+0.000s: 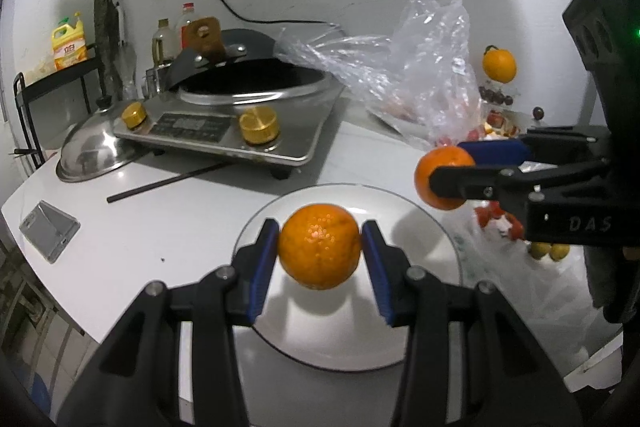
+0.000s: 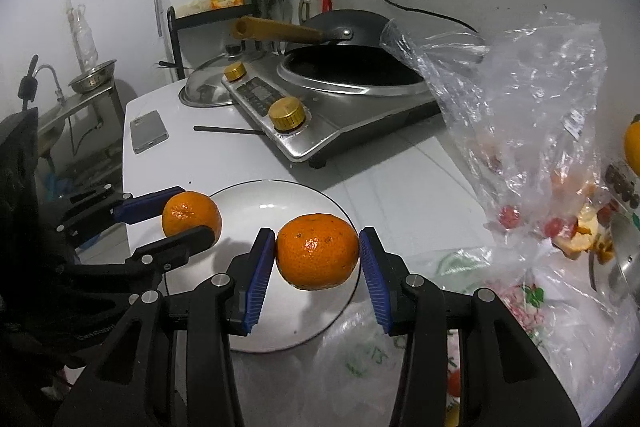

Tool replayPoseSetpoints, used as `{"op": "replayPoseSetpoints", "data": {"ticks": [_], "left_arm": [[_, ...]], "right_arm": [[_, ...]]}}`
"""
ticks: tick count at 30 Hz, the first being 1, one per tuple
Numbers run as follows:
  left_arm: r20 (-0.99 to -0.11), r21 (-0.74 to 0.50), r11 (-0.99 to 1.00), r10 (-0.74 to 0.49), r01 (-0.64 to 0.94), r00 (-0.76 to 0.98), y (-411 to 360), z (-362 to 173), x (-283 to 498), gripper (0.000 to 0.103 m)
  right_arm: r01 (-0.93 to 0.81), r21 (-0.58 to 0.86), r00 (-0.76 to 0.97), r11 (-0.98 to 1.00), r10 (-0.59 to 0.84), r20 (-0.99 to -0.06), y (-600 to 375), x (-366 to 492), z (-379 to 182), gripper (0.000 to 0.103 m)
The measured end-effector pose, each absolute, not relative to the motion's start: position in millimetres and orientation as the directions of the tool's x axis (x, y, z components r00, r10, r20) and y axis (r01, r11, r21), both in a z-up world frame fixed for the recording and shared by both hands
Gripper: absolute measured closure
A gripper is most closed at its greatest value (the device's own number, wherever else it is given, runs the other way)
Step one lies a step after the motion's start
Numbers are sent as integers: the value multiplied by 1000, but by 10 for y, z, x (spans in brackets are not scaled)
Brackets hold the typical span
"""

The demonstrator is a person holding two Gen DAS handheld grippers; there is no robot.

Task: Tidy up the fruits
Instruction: 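Carry both held mandarins over to the white plate, then lower the mandarins onto the white plate and open both grippers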

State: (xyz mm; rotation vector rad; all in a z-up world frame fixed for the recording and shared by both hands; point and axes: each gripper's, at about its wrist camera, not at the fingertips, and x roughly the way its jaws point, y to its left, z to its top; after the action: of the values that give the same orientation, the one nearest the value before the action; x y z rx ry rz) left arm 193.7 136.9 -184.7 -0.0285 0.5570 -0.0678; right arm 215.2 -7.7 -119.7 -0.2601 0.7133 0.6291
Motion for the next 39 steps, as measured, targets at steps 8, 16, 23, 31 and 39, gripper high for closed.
{"op": "replayPoseSetpoints", "data": {"ticks": [8,16,23,31,39], "left_arm": [[-538,-35,998,-58,46,841,1489,-1965,2142,59],[-555,-31,998,-56,46,830,1577,-2104,2332,59],[-581,-28,999,-54,46,812,1598,-2225,2463,59],[-599,-26,999,-52,45,799,1596,-2291,2496,59],[-603,-27,999,-54,47,796,1597,-2296,2502,58]], "right_arm": [[-618,-6,574,786,446,-687,55,2336,-1267,57],[-625,4,558,781,450,-697,185,2490,-1370,57],[-635,24,532,772,460,-711,304,2631,-1486,57],[-639,75,493,766,482,-724,405,2742,-1644,57],[-649,99,459,754,492,-740,528,2799,-1749,57]]}}
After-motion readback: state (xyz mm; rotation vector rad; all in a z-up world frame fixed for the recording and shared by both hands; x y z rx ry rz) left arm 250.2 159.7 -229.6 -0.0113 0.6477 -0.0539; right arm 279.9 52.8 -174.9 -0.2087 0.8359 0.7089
